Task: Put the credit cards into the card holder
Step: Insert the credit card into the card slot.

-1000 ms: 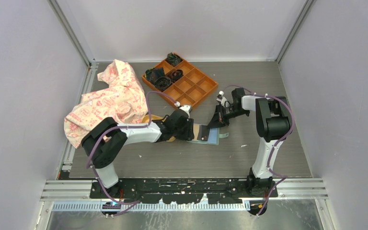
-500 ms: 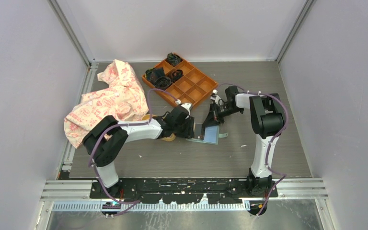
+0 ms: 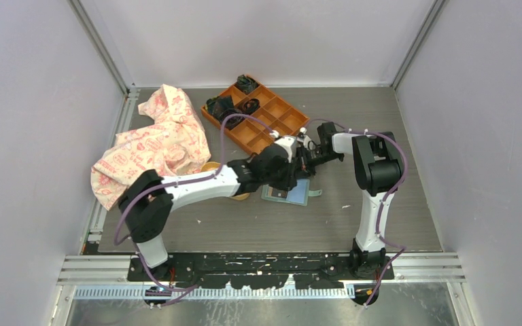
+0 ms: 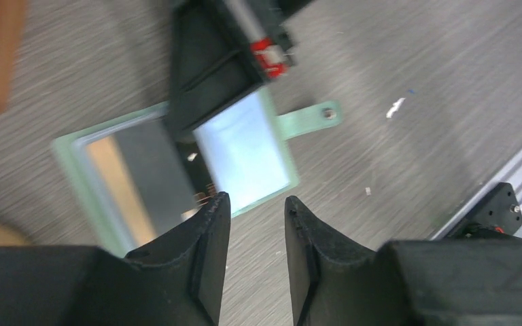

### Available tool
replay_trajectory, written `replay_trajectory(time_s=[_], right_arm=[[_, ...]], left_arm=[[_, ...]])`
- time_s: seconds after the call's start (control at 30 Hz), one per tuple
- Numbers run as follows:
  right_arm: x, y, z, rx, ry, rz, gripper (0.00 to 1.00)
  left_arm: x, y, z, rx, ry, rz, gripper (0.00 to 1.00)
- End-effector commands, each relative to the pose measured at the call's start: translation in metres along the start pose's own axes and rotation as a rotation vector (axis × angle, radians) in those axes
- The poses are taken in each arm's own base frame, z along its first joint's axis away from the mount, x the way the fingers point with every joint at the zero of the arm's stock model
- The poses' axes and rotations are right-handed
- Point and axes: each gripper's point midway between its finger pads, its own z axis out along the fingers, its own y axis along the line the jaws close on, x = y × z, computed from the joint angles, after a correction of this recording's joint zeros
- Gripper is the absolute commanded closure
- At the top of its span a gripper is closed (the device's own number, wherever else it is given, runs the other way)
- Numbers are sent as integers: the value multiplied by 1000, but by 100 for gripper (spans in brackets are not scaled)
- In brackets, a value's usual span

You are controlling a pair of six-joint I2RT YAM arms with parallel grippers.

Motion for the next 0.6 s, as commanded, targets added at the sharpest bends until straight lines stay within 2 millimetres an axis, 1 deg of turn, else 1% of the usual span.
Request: replay_trajectory(time_s=[0.0, 0.1, 0.23, 0.47, 0.53, 0.57], right_arm=[[-10, -7, 2, 50, -20, -38, 97], [-10, -7, 3, 52, -20, -40, 97], [-9, -7, 3, 52, -17, -41, 97], [-9, -8, 2, 56, -15, -43, 96], [-8, -8, 2, 56, -14, -42, 94], [-8, -7, 2, 55, -11, -44, 91]], left_arm=[[2, -27, 23, -3, 4, 28, 66], [11, -28, 38, -43, 44, 54, 68], [24, -20, 54, -94, 100, 65, 70], [24, 0, 63, -186, 88, 97, 69], [26, 7, 66, -199, 95, 81, 68], [26, 10, 67, -206, 97, 71, 67]])
